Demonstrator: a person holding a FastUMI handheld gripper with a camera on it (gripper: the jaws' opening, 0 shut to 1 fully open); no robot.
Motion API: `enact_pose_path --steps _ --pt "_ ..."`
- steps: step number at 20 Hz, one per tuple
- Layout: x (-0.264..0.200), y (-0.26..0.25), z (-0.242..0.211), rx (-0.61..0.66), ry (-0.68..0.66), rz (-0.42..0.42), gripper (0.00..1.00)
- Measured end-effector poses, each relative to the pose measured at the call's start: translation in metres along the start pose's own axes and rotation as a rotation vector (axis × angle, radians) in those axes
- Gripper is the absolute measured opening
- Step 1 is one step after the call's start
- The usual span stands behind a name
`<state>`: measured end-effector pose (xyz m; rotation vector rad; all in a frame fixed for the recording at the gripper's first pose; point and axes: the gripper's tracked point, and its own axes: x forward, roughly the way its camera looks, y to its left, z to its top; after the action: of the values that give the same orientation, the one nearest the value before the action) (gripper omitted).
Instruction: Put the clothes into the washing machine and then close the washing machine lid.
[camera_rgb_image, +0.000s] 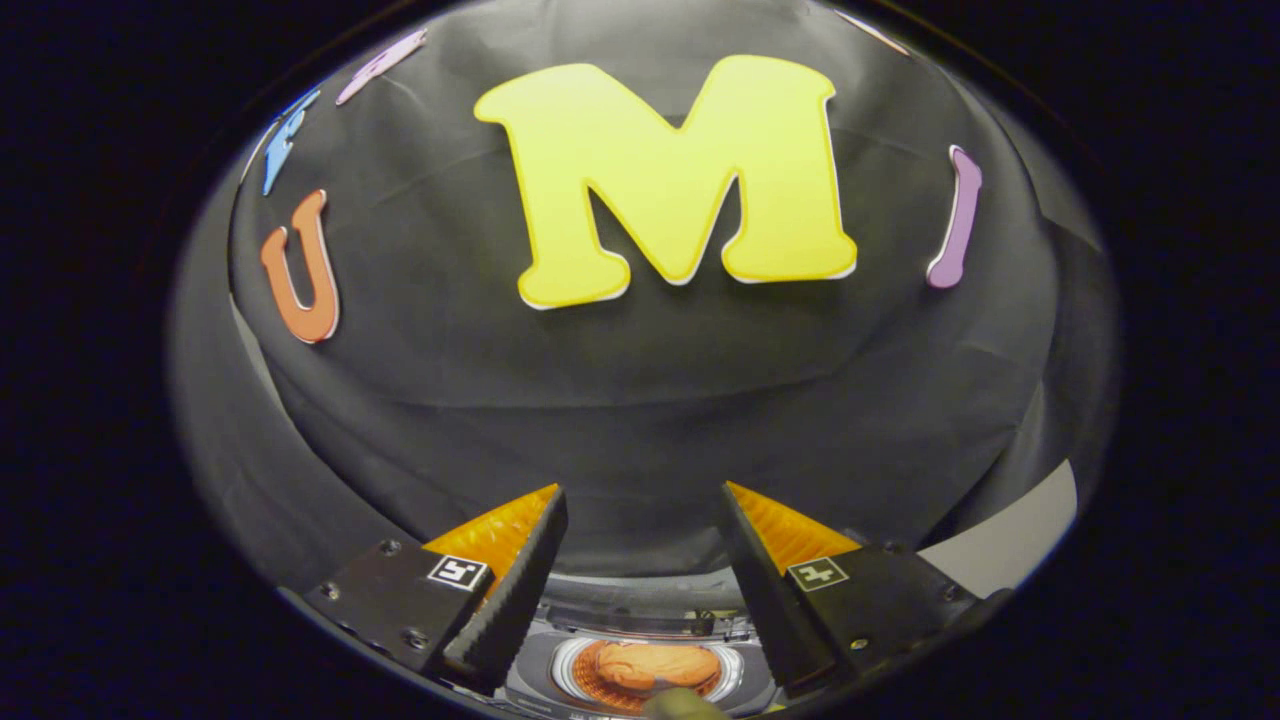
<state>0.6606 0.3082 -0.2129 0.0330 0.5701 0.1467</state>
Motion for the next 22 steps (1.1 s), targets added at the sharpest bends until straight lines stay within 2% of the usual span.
enact_pose_path --steps 6,14,22 --pt "0.034 -0.004 -0.044 0.011 0.103 -0.041 0.94" --pt "0.046 -0.005 -0.090 0.008 0.189 -0.070 0.94" --pt "0.044 -0.007 -0.092 -0.003 0.141 -0.079 0.96"
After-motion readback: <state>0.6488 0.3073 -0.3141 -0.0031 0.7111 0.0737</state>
